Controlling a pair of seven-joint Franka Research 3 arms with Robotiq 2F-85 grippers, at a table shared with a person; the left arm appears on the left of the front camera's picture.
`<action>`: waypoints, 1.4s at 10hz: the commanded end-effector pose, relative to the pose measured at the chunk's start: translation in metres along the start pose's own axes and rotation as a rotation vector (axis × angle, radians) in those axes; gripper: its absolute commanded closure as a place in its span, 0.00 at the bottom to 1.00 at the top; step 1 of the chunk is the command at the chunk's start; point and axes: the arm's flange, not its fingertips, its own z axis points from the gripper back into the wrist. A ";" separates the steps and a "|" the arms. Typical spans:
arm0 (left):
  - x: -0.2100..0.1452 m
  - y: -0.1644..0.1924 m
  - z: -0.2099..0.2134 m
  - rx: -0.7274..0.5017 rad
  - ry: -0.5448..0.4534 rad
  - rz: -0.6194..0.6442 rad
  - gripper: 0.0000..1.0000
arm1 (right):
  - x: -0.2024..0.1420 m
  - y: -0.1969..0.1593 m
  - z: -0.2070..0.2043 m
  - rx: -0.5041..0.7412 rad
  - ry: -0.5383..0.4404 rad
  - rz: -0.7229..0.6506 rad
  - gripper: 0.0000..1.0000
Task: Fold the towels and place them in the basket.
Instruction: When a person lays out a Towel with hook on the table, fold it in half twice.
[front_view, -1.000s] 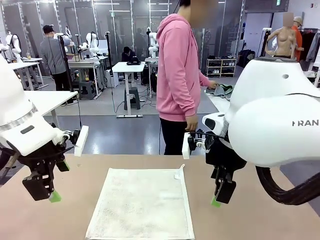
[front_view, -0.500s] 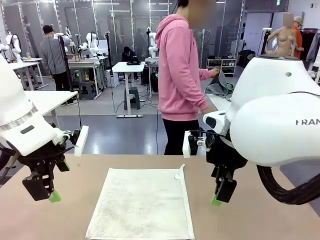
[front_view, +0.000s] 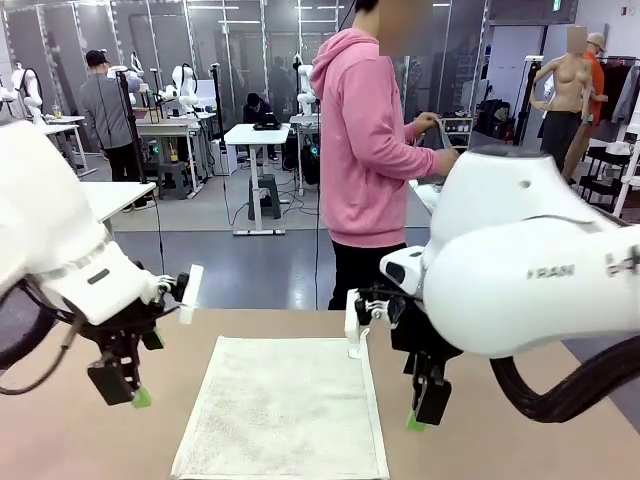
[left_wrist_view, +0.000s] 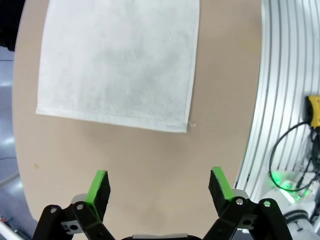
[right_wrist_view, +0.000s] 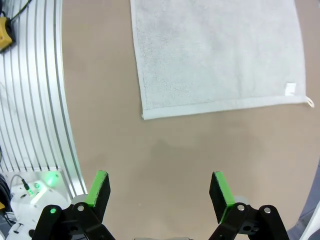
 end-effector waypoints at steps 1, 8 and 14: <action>-0.006 -0.015 -0.050 -0.048 -0.064 -0.042 0.00 | 0.006 -0.002 -0.033 0.017 -0.010 0.089 0.00; -0.021 -0.040 -0.143 -0.177 0.041 -0.053 0.00 | 0.015 -0.011 -0.098 0.033 -0.038 0.182 0.00; -0.027 -0.055 -0.158 -0.205 0.054 -0.063 0.00 | 0.017 -0.008 -0.135 0.085 0.002 0.169 0.00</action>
